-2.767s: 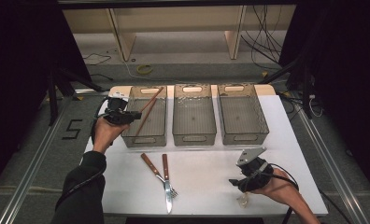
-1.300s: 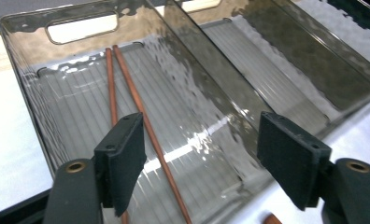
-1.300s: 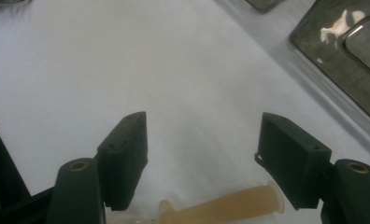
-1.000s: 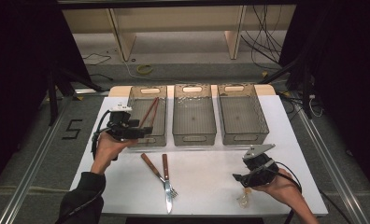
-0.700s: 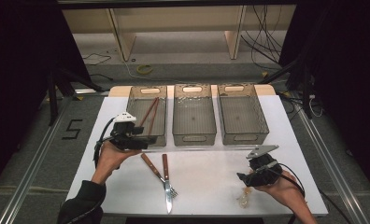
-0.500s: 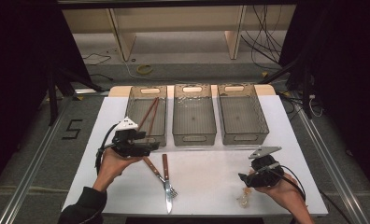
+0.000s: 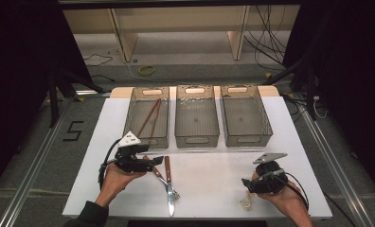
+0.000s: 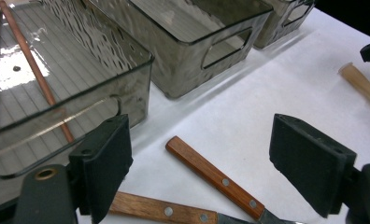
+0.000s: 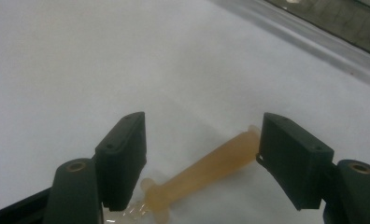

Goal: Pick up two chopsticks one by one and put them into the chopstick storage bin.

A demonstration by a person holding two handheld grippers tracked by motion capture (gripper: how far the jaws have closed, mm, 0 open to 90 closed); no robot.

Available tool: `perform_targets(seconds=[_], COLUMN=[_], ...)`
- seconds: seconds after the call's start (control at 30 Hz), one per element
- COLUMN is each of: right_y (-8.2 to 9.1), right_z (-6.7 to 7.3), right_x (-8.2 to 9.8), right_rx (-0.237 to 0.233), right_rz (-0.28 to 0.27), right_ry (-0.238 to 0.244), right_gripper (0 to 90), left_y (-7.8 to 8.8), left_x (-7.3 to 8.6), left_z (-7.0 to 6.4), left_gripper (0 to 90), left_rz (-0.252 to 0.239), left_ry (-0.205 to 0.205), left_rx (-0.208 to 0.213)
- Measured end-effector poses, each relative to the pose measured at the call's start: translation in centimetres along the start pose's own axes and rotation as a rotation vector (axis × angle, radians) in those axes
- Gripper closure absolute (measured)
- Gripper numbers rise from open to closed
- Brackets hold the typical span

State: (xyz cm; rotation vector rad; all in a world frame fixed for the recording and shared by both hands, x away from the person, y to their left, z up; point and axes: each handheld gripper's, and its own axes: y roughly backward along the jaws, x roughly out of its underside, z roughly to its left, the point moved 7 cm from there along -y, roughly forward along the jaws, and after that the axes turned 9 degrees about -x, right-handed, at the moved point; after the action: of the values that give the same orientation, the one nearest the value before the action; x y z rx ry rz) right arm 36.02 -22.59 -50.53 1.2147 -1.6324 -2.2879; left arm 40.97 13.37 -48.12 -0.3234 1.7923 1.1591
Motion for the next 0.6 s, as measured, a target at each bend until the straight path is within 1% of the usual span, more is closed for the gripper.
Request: perform_targets(seconds=[0.27,0.43,0.53,0.6], right_y=[-0.1,-0.2,-0.3,-0.3], right_z=[-0.3,-0.3,-0.3,-0.3], right_x=[0.4,0.6,0.7,0.7], right_rx=[-0.009,-0.019,-0.021,-0.024], right_rz=[-0.001,-0.001,0.000,-0.001], right_ry=[-0.022,-0.033,-0.040,-0.048], right_gripper=[32.8,32.8,32.9,32.9], left_y=[-0.1,-0.1,-0.1,-0.1], left_x=[0.8,1.1,1.3,1.5], left_z=[-0.3,-0.3,-0.2,-0.1], left_gripper=[19.6,19.4,19.0,18.9], left_rz=[0.006,0.003,-0.001,0.004], left_ry=[0.005,0.004,0.013,0.007], left_rx=[0.001,-0.004,-0.006,-0.008])
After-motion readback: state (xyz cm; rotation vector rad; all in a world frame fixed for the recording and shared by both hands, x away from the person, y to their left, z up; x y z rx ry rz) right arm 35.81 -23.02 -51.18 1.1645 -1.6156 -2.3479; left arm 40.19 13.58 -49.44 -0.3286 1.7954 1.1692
